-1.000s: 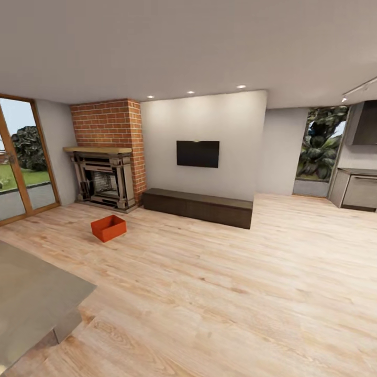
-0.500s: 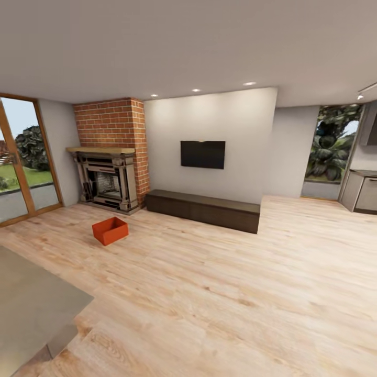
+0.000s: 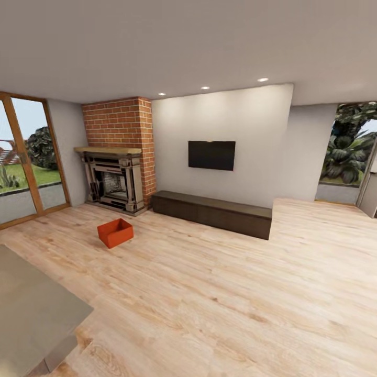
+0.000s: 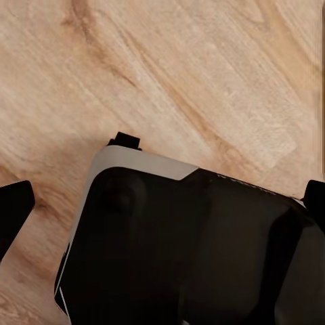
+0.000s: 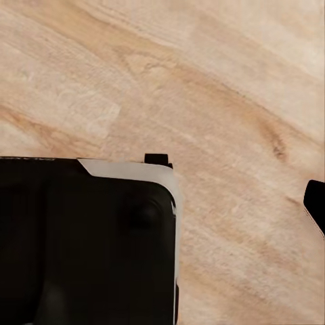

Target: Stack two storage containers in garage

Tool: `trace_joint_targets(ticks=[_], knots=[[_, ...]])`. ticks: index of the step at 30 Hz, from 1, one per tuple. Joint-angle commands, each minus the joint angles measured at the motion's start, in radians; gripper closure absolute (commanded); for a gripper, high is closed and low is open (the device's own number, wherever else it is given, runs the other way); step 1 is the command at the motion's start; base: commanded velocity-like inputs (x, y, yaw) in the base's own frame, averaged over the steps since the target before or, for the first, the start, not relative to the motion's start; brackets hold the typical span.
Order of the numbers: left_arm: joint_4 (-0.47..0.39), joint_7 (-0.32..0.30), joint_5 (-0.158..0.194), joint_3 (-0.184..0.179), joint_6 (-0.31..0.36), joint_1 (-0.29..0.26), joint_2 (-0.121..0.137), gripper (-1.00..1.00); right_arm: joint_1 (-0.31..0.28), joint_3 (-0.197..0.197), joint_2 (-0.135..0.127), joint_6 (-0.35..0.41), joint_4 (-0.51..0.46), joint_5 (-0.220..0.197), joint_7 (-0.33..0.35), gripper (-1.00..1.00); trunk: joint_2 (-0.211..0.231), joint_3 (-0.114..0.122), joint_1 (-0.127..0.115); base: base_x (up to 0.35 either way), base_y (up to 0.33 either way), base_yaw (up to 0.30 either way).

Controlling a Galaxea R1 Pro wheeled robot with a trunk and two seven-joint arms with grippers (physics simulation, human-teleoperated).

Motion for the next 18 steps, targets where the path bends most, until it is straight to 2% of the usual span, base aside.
trace_joint_targets(ticks=[1,18], knots=[[0.000,0.002,0.009,-0.008,0.004,0.000,0.000,-1.00,-0.001,0.000,0.000,-0.004,0.002,0.003,0.002,-1.00,-0.001,0.000,0.001,0.324,0.000,0.001],[0.000,0.002,0.009,-0.008,0.004,0.000,0.000,-1.00,-0.001,0.003,-0.005,-0.008,0.002,0.004,0.000,-1.00,-0.001,0.000,0.001,0.324,0.000,0.000]])
